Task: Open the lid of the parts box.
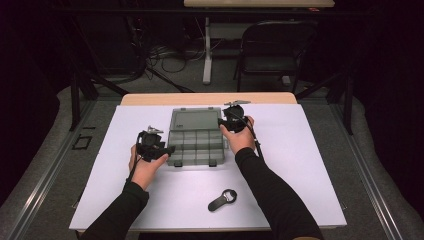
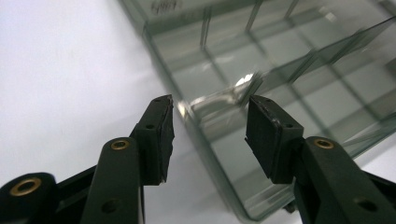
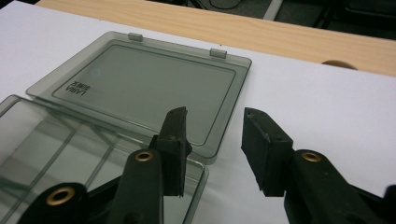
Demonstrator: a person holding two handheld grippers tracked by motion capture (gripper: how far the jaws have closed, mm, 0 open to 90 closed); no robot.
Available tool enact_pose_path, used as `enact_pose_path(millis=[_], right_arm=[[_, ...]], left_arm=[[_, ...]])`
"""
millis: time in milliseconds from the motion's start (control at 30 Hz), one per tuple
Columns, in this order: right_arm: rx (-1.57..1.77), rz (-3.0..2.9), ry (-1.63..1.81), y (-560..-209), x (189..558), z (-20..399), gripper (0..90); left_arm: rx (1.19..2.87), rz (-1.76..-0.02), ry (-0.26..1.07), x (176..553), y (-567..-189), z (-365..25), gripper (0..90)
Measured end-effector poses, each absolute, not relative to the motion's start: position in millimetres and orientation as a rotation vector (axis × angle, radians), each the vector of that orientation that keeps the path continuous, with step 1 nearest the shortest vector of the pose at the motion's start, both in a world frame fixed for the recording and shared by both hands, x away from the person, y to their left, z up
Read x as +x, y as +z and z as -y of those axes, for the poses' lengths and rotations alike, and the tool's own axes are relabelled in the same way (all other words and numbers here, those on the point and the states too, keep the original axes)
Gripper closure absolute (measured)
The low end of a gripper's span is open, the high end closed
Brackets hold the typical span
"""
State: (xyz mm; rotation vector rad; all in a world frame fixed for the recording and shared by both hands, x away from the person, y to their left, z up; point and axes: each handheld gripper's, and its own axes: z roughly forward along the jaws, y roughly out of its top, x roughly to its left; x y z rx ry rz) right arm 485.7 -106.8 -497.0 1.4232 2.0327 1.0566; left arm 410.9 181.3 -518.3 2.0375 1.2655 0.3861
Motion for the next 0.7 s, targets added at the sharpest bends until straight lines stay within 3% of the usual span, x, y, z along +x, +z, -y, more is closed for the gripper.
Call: enact_pose_path(millis=[300, 467, 700], right_arm=[[1.289, -2.039, 1.095, -477.2, 465.4, 112.4, 52.7], [1.284, -2.021, 1.142, -471.6, 455.5, 121.3, 44.1], [1.238, -2.038, 1.162, -467.4, 439.1, 135.2, 40.8]], left_arm=[[1.971, -1.234, 0.355, 403.4, -503.5, -188.0, 44.9], [1.940, -1.202, 0.337, 399.2, -497.5, -191.7, 39.7], [1.923, -1.150, 0.343, 390.9, -490.1, -193.5, 34.2]])
